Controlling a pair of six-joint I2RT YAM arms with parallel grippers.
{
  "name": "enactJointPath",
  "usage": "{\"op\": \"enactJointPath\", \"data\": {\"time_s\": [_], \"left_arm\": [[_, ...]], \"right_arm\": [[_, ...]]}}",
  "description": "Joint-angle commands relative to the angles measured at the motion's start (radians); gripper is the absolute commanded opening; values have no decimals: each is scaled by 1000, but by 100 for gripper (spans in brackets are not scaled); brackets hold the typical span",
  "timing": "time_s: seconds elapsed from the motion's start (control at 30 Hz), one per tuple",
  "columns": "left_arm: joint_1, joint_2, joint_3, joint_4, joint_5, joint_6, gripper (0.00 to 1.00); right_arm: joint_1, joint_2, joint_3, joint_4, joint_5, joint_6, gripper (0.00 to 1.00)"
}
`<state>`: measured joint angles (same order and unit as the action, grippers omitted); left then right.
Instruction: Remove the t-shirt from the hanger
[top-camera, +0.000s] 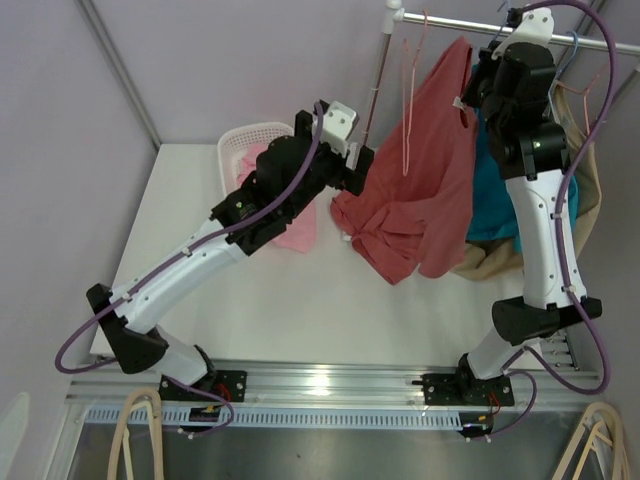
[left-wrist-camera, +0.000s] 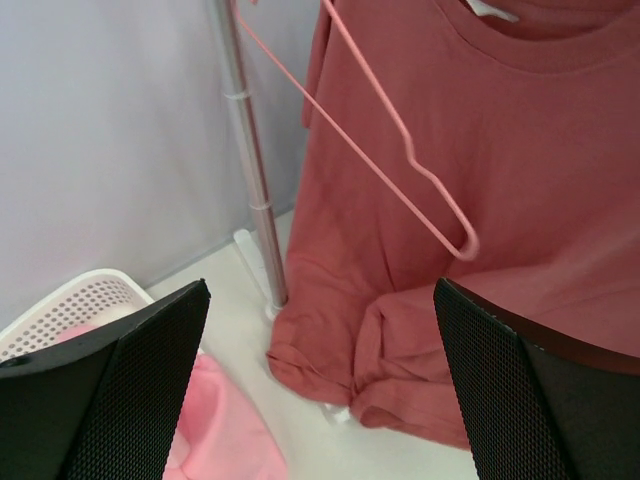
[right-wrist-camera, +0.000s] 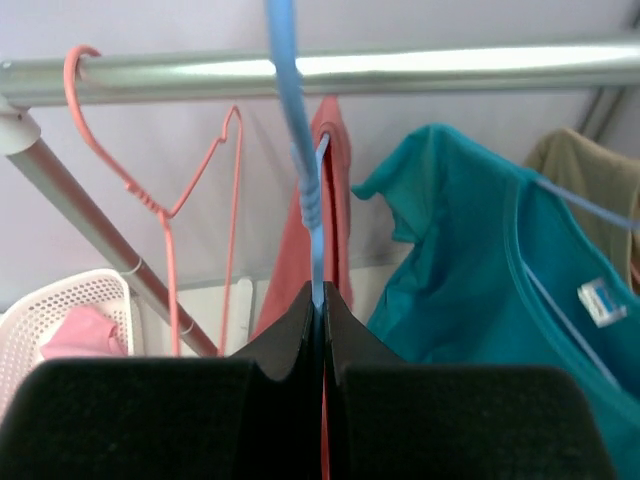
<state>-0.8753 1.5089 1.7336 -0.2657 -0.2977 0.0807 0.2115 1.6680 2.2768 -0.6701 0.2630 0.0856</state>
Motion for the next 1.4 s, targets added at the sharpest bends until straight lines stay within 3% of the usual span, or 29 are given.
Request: {"op": "enactJointPath", "data": {"time_s": [0.0, 0.1, 0.23, 0.4, 0.57, 0.97, 1.23, 1.37], "left_arm": [[-66, -110, -99, 132, -32, 68, 100], [-189, -214, -253, 270, -44, 163, 99], [-300, -396, -537, 465, -35, 200, 99], [-343, -588, -770, 488, 78, 152, 99], [-410, -700, -1012, 684, 167, 212, 99], [-473, -532, -1037, 852, 126, 222, 100], [-488, -343, -906, 907, 151, 195, 99], [-487, -234, -842, 915, 77, 186, 100]], "right_arm": [[77, -88, -32, 9, 232, 106, 0], [184, -157, -91, -20, 468, 212, 0], [270, -211, -157, -34, 600, 272, 0], [302, -232, -161, -133, 628, 377, 0], [322, -255, -164, -218, 631, 490, 0], [351, -254, -140, -235, 602, 545, 0], [376, -252, -137, -217, 611, 526, 0], [387, -261, -135, -210, 611, 520, 0]]}}
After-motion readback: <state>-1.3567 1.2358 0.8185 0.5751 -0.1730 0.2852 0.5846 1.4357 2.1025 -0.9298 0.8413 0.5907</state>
